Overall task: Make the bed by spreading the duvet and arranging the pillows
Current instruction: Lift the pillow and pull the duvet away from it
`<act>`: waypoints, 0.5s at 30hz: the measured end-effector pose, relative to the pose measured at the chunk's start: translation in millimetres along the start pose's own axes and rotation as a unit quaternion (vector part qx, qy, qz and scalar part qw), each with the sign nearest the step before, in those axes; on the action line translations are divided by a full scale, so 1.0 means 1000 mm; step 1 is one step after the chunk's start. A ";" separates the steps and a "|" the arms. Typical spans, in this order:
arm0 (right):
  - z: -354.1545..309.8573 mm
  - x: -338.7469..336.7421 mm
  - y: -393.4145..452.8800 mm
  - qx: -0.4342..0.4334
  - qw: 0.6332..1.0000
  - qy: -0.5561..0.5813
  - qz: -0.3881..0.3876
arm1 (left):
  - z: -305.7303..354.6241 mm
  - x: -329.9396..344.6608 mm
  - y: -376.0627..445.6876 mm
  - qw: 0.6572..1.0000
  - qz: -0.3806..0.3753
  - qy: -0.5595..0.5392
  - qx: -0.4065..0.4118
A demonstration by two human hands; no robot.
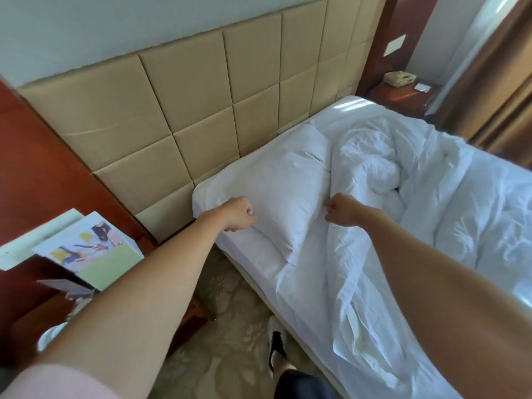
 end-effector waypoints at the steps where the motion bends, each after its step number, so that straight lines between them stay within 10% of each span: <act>1: 0.002 0.003 0.017 0.009 1.000 -0.003 -0.005 | -0.003 -0.005 0.018 1.000 -0.005 -0.005 -0.001; 15: -0.003 0.087 0.233 0.083 0.996 -0.001 -0.039 | -0.092 -0.024 0.257 0.988 -0.018 0.146 -0.040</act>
Point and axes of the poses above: each hand's wrist, its own y-axis towards the middle knuckle, its own x-axis out of the palm, z = x × y, the point moved 5 cm from there along y, towards the middle knuckle, and after that the axes turned 1 degree about z, right-handed, at the moved point
